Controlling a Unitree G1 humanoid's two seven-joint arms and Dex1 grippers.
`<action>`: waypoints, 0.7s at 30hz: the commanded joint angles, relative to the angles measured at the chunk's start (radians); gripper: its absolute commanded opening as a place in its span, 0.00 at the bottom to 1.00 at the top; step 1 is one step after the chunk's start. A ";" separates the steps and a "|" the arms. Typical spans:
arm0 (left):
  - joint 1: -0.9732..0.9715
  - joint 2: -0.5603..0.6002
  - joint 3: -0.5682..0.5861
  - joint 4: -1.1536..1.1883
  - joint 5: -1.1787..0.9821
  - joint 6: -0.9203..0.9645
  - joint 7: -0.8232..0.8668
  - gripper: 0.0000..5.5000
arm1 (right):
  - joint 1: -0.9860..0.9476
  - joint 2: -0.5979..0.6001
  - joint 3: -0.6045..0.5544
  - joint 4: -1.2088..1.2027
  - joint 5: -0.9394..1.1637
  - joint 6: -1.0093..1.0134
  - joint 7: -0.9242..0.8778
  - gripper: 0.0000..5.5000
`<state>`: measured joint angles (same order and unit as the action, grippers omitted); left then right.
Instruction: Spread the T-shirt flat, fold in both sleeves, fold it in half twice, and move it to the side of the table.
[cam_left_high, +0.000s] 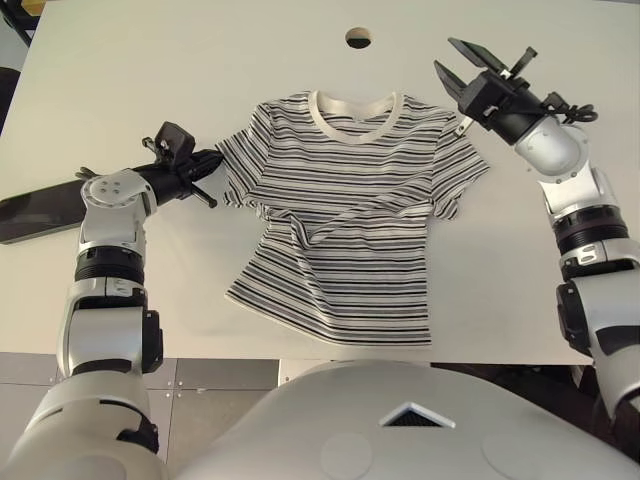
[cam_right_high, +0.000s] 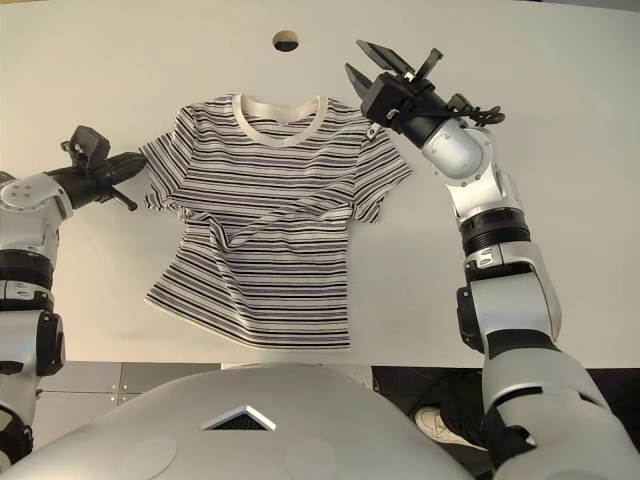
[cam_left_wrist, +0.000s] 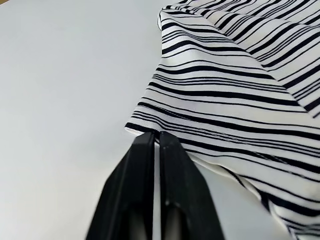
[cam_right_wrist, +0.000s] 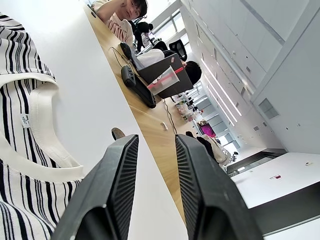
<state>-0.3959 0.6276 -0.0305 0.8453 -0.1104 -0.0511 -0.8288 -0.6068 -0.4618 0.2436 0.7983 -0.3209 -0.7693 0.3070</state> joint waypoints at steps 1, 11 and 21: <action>0.017 -0.014 -0.008 0.019 0.023 0.038 -0.012 0.02 | -0.001 -0.003 0.003 -0.009 -0.013 0.010 0.000 0.24; 0.023 -0.020 0.090 -0.164 -0.107 0.171 -0.067 0.02 | 0.003 -0.001 0.006 -0.004 -0.020 0.009 -0.006 0.24; 0.082 -0.052 0.108 -0.415 -0.188 0.339 -0.083 0.02 | -0.004 0.005 0.011 0.004 -0.023 0.012 -0.011 0.24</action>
<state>-0.3266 0.5876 0.0780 0.4799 -0.2907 0.2568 -0.9076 -0.6052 -0.4557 0.2495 0.7978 -0.3315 -0.7649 0.2976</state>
